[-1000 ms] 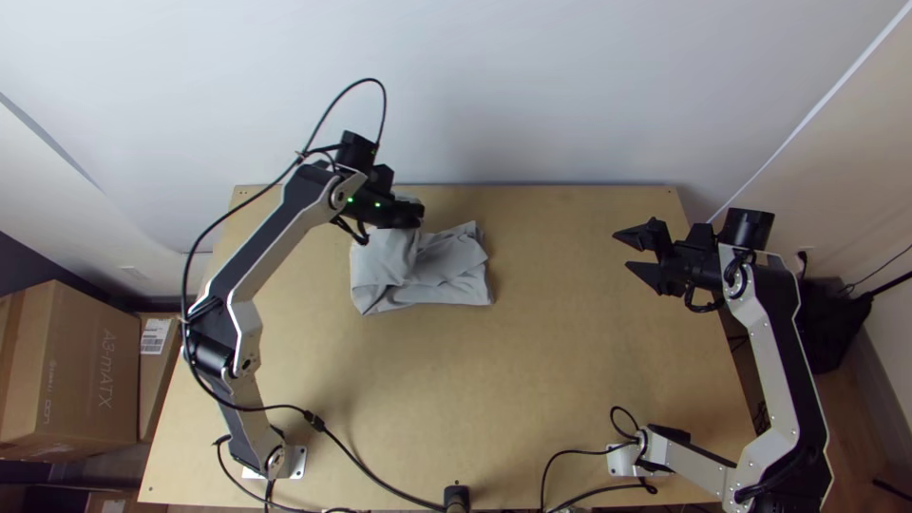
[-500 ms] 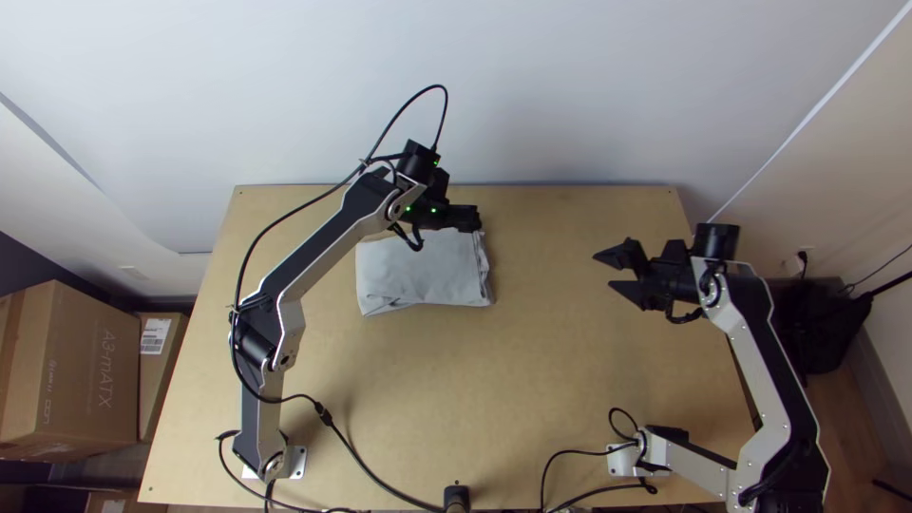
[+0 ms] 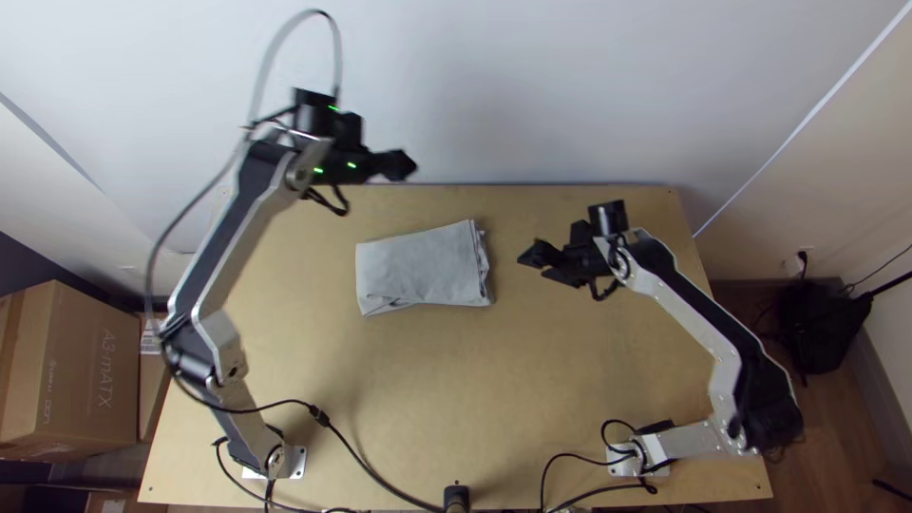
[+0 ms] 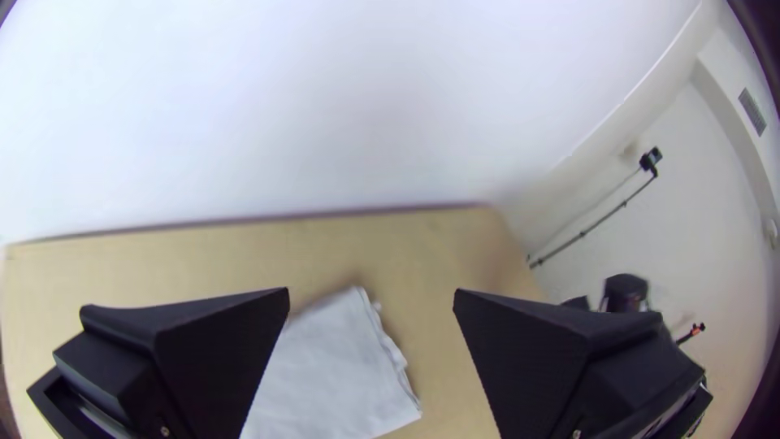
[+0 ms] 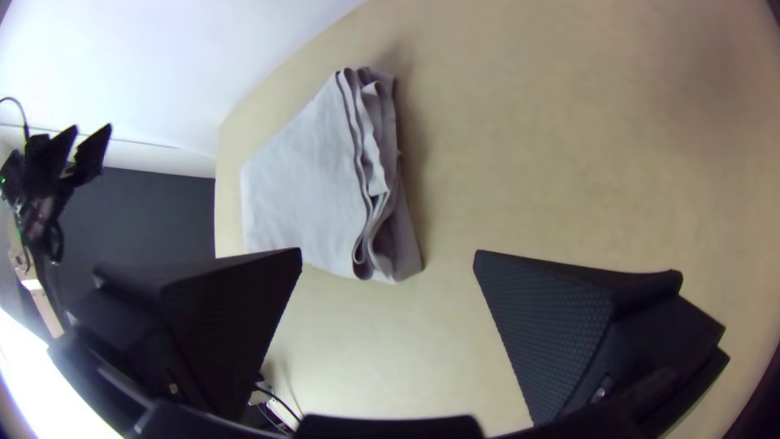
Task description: Fold the t-shirt
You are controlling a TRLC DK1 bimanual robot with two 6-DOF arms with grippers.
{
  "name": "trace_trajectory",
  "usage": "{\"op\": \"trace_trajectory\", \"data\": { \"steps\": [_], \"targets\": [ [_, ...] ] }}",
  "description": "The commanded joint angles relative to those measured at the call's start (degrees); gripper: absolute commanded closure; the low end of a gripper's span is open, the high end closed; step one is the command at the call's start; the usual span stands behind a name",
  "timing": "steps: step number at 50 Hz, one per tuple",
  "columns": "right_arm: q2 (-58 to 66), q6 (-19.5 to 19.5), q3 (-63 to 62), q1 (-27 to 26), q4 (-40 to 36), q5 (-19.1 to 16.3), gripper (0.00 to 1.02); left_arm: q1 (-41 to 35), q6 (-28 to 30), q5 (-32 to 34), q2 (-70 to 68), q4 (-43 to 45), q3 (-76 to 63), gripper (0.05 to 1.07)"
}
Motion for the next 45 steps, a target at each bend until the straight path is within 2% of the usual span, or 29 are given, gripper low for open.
{"op": "trace_trajectory", "data": {
  "steps": [1,4,6,17,33,45],
  "targets": [
    [7.89,-1.03,6.53,2.48,0.92,-0.23,0.05,4.22,2.22,0.03,-7.55,-0.79,0.94,0.10],
    [11.93,-1.03,9.60,3.10,0.83,-4.45,0.05,6.94,2.57,-0.06,-10.19,-1.75,0.94,0.10],
    [14.40,-1.03,11.71,3.54,0.92,-5.77,0.05,8.61,3.19,-0.14,-11.68,-2.63,0.85,0.10],
    [25.47,-3.67,21.38,5.21,0.92,-6.12,0.05,18.37,4.33,-0.32,-19.77,-7.47,0.67,0.10],
    [37.25,-4.90,32.72,6.00,0.83,-6.21,0.05,31.91,4.95,0.21,-28.47,-9.93,0.67,0.10],
    [44.81,-4.73,41.59,7.40,-2.33,-9.63,0.05,38.06,4.95,0.21,-30.32,-9.66,1.20,0.10]
  ]
}}
